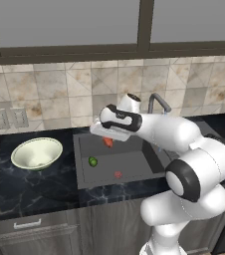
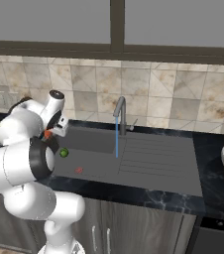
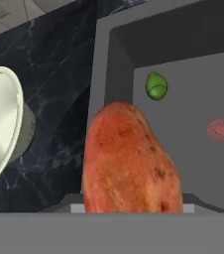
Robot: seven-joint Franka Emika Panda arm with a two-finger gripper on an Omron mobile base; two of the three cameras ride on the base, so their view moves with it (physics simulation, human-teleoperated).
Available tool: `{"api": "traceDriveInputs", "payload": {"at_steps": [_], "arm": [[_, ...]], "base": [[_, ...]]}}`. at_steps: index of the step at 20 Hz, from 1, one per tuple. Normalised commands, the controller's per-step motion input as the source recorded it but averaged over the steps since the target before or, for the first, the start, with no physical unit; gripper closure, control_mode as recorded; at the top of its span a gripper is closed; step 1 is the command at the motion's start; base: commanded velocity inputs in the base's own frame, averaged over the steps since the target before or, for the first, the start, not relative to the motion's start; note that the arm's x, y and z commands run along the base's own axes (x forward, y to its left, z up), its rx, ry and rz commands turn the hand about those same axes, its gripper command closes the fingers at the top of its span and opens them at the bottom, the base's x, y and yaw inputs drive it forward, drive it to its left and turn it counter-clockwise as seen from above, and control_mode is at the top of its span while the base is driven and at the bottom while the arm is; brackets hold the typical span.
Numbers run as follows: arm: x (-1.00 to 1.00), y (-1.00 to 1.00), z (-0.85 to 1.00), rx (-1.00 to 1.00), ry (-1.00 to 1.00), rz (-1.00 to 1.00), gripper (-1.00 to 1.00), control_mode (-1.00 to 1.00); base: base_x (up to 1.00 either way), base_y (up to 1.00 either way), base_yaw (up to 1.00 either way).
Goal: Pick the avocados from the sink and place them in one bowl. Place the sweet potato in the other bowl. Then turn off the sink faucet.
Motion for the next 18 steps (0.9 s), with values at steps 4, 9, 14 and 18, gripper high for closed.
{"api": "traceDriveInputs", "payload": {"at_steps": [4, 9, 14, 18], "arm": [[-0.11, 0.3, 0.39, 0.08, -0.03, 0.02, 1.0, -1.0], [-0.1, 0.39, 0.05, 0.15, -0.07, 0.05, 1.0, -1.0], [-0.11, 0.5, 0.0, 0.15, -0.01, 0.06, 1.0, -1.0], [-0.01, 0.56, 0.0, 0.05, 0.0, 0.04, 1.0, -1.0]], "base": [[0.0, 0.0, 0.0], [0.0, 0.0, 0.0], [0.0, 0.0, 0.0], [0.0, 0.0, 0.0]]}}
